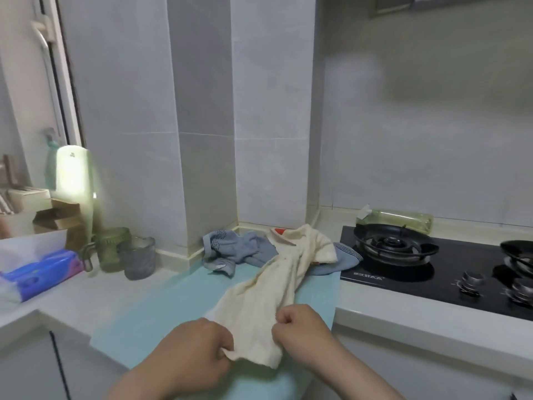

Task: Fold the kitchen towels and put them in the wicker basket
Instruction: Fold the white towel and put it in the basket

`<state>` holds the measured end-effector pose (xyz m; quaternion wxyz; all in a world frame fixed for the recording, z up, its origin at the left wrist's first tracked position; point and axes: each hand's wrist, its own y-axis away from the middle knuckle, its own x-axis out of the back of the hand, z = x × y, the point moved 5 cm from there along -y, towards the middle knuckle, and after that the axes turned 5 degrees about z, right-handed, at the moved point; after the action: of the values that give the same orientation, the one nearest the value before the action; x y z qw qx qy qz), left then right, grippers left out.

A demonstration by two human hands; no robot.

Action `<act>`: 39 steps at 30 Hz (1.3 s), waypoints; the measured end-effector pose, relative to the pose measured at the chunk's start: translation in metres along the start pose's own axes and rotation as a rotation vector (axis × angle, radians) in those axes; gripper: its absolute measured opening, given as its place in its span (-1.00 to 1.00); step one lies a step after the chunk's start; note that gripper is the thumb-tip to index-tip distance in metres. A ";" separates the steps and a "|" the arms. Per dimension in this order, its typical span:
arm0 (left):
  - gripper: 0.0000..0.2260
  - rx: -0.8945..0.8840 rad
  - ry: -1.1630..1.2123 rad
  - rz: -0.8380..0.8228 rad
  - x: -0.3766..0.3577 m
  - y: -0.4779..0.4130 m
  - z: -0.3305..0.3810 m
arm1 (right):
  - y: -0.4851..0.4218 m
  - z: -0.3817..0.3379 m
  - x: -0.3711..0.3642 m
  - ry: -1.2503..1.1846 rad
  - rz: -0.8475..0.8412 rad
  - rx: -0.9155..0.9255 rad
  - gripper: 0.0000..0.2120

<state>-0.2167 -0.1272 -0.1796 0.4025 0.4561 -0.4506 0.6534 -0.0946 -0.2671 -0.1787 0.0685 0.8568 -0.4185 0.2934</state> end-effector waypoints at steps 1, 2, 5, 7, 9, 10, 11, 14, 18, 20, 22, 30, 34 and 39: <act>-0.74 0.024 0.043 -0.062 0.001 0.009 0.005 | 0.009 0.001 -0.002 0.039 -0.053 -0.017 -0.74; -0.79 0.047 0.091 -0.111 0.005 0.016 0.010 | 0.018 0.001 -0.002 0.084 -0.111 -0.036 -0.79; -0.78 0.080 0.263 -0.301 0.013 0.025 0.020 | 0.034 0.006 0.003 0.141 -0.244 -0.111 -0.80; -0.58 0.057 0.457 -0.389 0.017 0.020 0.021 | 0.036 0.009 0.013 0.045 -0.232 -0.198 -0.75; -0.48 0.105 0.596 -0.291 0.020 0.003 0.010 | 0.030 0.016 0.024 -0.086 -0.165 -0.266 -0.74; -0.52 0.151 0.604 -0.196 0.019 -0.011 0.001 | 0.023 0.023 0.031 -0.129 -0.108 -0.290 -0.74; -0.62 0.177 0.568 -0.111 0.016 -0.027 -0.006 | 0.015 0.031 0.036 -0.165 -0.054 -0.310 -0.76; -0.90 0.155 0.428 -0.013 0.002 -0.078 -0.009 | -0.009 0.054 0.042 -0.224 0.054 -0.369 -0.90; -0.65 0.176 0.324 0.055 -0.020 -0.140 -0.001 | -0.044 0.073 0.039 -0.319 0.152 -0.408 -0.82; -0.57 0.192 0.320 0.054 -0.033 -0.162 0.004 | -0.062 0.074 0.040 -0.376 0.193 -0.383 -0.81; -0.60 0.227 0.376 -0.008 -0.047 -0.177 0.009 | -0.079 0.072 0.039 -0.470 0.219 -0.369 -0.79; -0.81 0.374 0.578 0.003 -0.039 -0.190 0.002 | -0.110 0.077 0.023 -0.814 0.202 -0.460 -0.82; -0.88 0.539 1.116 0.062 -0.016 -0.180 -0.005 | -0.109 0.075 0.028 -0.852 0.262 -0.484 -0.79; -0.75 0.575 1.407 0.198 0.020 -0.164 -0.013 | -0.101 0.051 0.038 -1.035 0.198 -0.471 -0.85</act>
<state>-0.0715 -0.0685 -0.1260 0.3997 -0.0232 0.0608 0.9143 0.0229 -0.2463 -0.1865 0.0159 0.8072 -0.5297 -0.2598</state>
